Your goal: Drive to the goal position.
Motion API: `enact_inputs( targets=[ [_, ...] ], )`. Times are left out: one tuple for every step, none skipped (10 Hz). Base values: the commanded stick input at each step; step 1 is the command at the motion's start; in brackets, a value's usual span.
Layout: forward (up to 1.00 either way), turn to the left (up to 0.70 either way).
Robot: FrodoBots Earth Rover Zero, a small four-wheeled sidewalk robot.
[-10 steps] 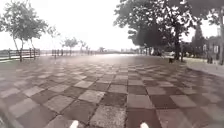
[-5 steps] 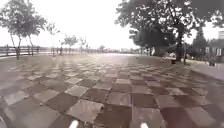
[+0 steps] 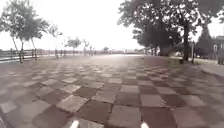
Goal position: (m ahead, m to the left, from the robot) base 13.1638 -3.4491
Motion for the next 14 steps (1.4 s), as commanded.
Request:
enact_inputs(
  targets=[
    [0.7, 0.0],
    [0.7, 0.0],
    [0.7, 0.0],
    [0.7, 0.0],
    [0.7, 0.0],
    [0.7, 0.06],
    [0.7, 0.35],
    [0.7, 0.33],
    [0.7, 0.06],
    [0.7, 0.0],
    [0.7, 0.0],
    [0.7, 0.0],
    [0.7, 0.0],
    [0.7, 0.0]
  ],
)
